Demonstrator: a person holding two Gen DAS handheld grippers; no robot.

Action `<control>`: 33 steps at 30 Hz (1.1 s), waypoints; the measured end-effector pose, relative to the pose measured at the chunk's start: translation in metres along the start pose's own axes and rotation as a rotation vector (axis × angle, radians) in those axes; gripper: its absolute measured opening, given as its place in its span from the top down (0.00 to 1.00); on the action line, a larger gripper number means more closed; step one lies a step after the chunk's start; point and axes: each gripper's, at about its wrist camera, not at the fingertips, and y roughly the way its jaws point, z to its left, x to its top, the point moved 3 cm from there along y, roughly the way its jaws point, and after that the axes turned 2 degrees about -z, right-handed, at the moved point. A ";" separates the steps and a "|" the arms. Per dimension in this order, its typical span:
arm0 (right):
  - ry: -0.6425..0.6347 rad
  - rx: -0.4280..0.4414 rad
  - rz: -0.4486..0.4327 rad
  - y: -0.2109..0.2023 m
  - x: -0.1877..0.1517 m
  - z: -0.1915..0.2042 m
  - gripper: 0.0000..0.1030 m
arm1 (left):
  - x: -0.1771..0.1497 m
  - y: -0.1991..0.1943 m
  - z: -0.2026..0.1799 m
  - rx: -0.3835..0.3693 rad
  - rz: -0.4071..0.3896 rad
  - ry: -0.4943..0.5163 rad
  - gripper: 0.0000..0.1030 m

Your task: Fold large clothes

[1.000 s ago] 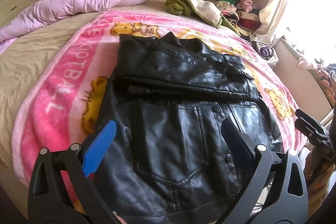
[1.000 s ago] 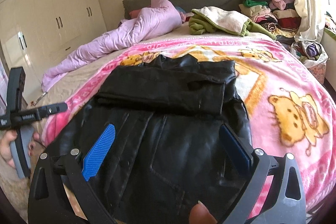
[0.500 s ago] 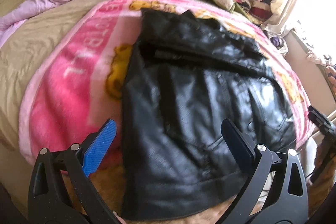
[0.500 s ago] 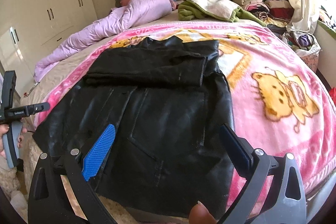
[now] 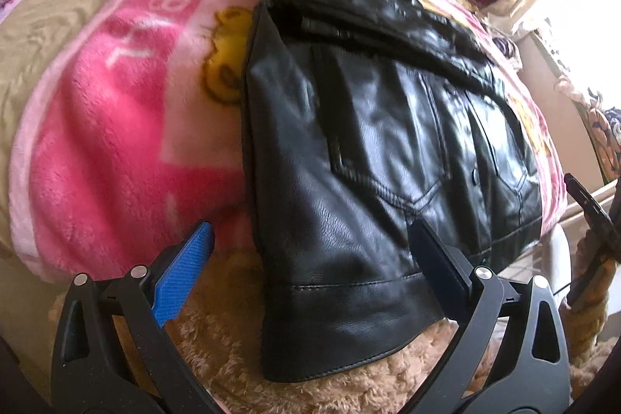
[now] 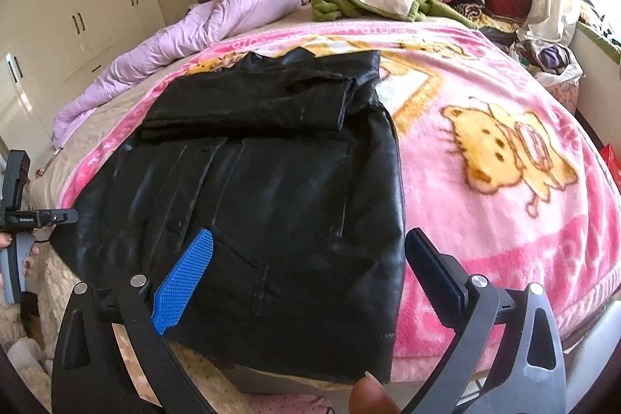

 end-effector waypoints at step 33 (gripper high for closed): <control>-0.043 0.102 0.261 0.029 -0.067 -0.036 0.73 | -0.011 0.013 -0.001 -0.093 -0.006 0.024 0.69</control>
